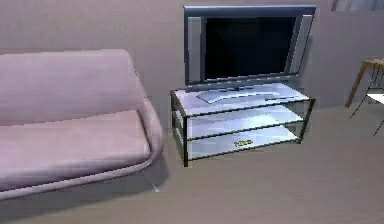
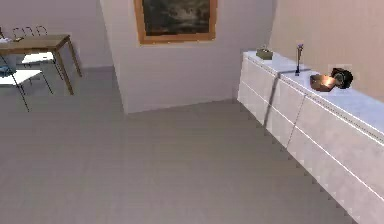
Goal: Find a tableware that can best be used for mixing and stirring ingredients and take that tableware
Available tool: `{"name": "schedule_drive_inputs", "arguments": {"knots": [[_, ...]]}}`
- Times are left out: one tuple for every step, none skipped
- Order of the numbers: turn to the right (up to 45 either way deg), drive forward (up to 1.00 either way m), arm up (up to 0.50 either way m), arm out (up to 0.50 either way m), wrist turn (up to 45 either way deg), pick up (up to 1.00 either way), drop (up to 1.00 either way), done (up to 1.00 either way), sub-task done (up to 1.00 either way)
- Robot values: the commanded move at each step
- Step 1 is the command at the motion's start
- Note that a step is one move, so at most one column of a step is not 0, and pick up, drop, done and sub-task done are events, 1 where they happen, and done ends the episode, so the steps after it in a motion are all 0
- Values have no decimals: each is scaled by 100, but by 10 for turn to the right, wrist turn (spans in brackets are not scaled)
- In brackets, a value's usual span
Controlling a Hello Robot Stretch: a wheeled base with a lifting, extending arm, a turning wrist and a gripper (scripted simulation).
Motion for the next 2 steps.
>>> {"name": "schedule_drive_inputs", "arguments": {"knots": [[450,0,0,0,0,0,0,0,0],[450,0,0,0,0,0,0,0,0]]}}
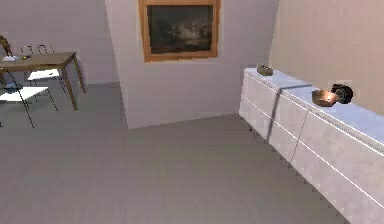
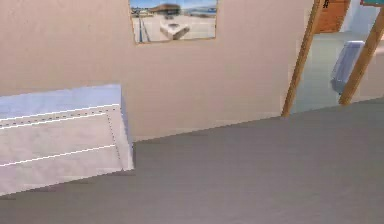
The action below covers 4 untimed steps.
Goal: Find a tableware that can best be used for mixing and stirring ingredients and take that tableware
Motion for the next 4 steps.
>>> {"name": "schedule_drive_inputs", "arguments": {"knots": [[330,0,0,0,0,0,0,0,0],[0,95,0,0,0,0,0,0,0],[-450,0,0,0,0,0,0,0,0],[-360,0,0,0,0,0,0,0,0]]}}
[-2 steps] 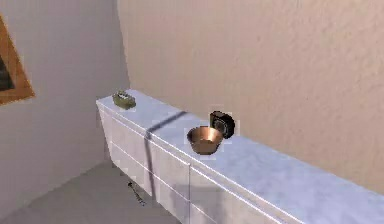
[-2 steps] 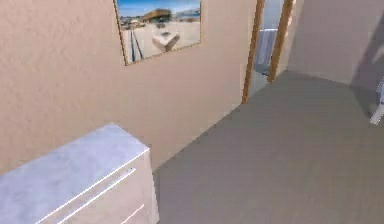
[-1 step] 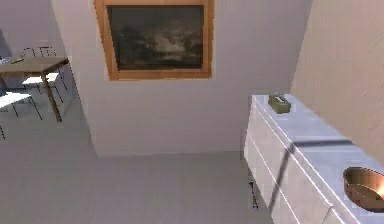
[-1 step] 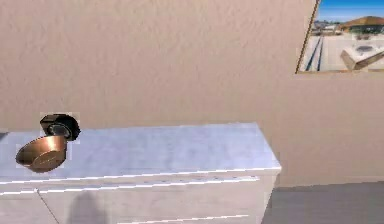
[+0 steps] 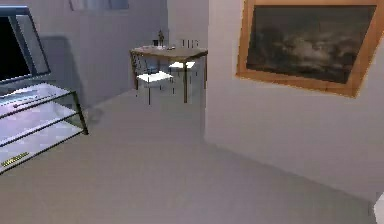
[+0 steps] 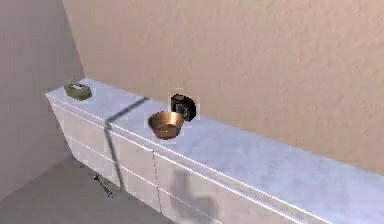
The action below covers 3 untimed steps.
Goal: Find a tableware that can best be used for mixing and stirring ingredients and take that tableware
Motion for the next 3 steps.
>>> {"name": "schedule_drive_inputs", "arguments": {"knots": [[450,0,0,0,0,0,0,0,0],[450,0,0,0,0,0,0,0,0],[300,0,0,0,0,0,0,0,0]]}}
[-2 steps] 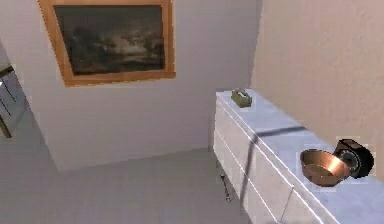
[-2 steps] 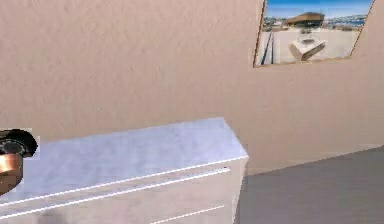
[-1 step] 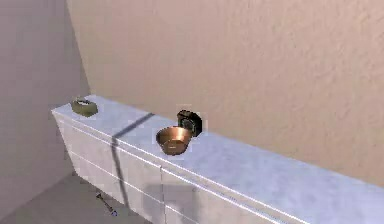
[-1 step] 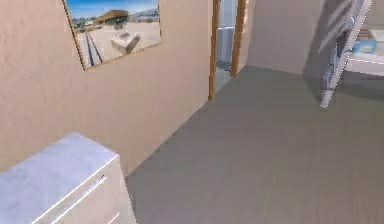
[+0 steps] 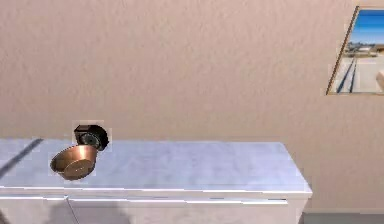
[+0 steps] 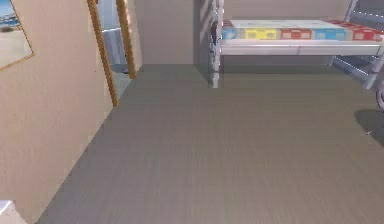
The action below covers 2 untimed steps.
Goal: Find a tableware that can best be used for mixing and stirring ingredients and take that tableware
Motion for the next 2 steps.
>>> {"name": "schedule_drive_inputs", "arguments": {"knots": [[0,40,0,0,0,0,0,0,0],[-450,0,0,0,0,0,0,0,0]]}}
